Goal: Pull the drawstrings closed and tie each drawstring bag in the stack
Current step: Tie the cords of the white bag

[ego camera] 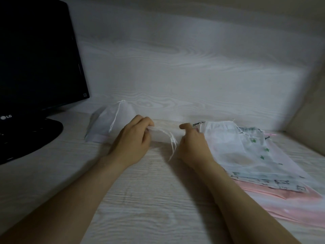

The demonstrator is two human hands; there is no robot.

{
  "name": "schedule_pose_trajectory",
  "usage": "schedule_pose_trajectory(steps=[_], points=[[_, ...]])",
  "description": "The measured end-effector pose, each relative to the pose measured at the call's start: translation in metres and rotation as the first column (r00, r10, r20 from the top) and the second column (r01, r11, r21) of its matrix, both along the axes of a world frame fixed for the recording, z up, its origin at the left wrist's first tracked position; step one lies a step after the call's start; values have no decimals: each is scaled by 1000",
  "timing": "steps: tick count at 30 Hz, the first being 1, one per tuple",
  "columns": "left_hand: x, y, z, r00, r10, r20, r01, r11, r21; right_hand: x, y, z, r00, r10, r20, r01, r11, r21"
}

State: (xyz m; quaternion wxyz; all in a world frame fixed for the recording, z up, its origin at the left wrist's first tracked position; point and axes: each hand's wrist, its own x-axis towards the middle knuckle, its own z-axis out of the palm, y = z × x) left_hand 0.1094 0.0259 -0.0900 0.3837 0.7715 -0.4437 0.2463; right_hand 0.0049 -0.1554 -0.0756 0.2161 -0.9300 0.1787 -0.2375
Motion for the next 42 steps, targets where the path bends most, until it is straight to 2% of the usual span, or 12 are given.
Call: schedule_pose_trajectory(steps=[4, 6, 9, 11, 14, 21, 25, 29, 31, 33, 37, 42], points=[[5, 0, -9, 1000, 18, -13, -16, 986, 169, -5, 2, 10, 975, -117, 190, 77, 976, 202], [5, 0, -9, 998, 28, -49, -18, 979, 201, -9, 6, 11, 977, -82, 197, 58, 991, 124], [5, 0, -6, 991, 109, -82, -88, 970, 227, -16, 13, 14, 972, 104, 212, -94, 994, -56], [7, 2, -6, 993, 101, -64, -87, 976, 202, -14, 11, 12, 975, 161, 156, -137, 979, -154], [9, 6, -6, 993, 110, -52, -101, 982, 157, -7, -1, 6, 981, 123, 153, -90, 974, -208], [11, 3, -5, 979, 100, -176, -92, 994, 57, 0, -18, 1, 923, 22, 384, -6, 999, -42], [8, 2, -7, 962, 83, -259, -97, 994, -42, 1, -18, 0, 914, 93, 395, -69, 995, -76], [8, -1, -8, 958, 100, -268, -128, 988, -89, -1, -18, 2, 937, 44, 348, -7, 994, -106], [7, -5, -8, 954, 107, -280, -141, 984, -106, -4, -14, 5, 948, 44, 316, -40, 999, -20], [4, -9, -6, 942, 109, -317, -155, 980, -123, -8, -9, 12, 952, 30, 304, -90, 978, 188], [-4, -12, 2, 856, 147, -496, -233, 966, -116, -15, 3, 26, 939, 5, 344, -241, 723, 647], [-13, -12, 12, 791, 187, -583, -287, 954, -83, -17, 5, 29, 910, -33, 412, -339, 512, 789]])
